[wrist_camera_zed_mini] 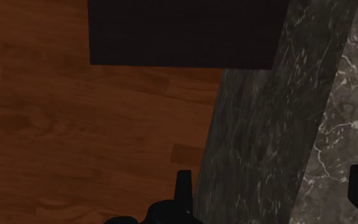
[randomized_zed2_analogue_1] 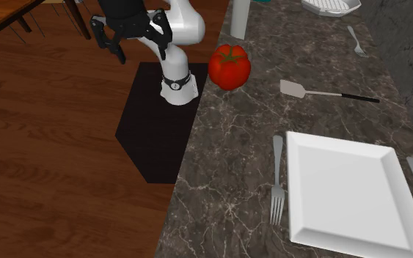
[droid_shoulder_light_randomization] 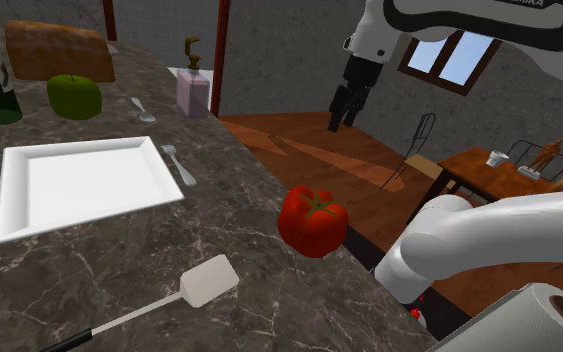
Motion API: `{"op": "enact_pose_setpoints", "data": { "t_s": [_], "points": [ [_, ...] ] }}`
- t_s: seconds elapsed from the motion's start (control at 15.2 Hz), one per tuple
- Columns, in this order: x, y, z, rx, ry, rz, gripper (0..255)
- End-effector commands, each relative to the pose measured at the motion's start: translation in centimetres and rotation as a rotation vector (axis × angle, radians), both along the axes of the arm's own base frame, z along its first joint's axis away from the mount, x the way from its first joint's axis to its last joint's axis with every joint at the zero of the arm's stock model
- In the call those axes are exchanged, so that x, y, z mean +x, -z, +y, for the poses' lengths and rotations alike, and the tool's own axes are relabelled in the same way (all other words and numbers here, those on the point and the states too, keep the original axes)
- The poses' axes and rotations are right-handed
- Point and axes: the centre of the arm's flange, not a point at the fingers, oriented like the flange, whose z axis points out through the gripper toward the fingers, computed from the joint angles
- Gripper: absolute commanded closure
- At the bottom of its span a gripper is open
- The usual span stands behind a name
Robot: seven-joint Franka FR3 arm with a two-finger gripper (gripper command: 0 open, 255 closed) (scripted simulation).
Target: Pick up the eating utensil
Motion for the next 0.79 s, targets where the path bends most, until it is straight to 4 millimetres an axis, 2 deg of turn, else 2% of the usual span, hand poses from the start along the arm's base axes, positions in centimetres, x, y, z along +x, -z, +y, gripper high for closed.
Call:
{"op": "enact_pose_setpoints", "data": {
  "t_s": [0.0, 0.73],
  "points": [
    [0.0, 0.0, 0.0, 0.0, 0.0, 0.0, 0],
    [7.5, 3.1, 12.6, -0.018, 0.077, 0.043, 0]
  ]
}}
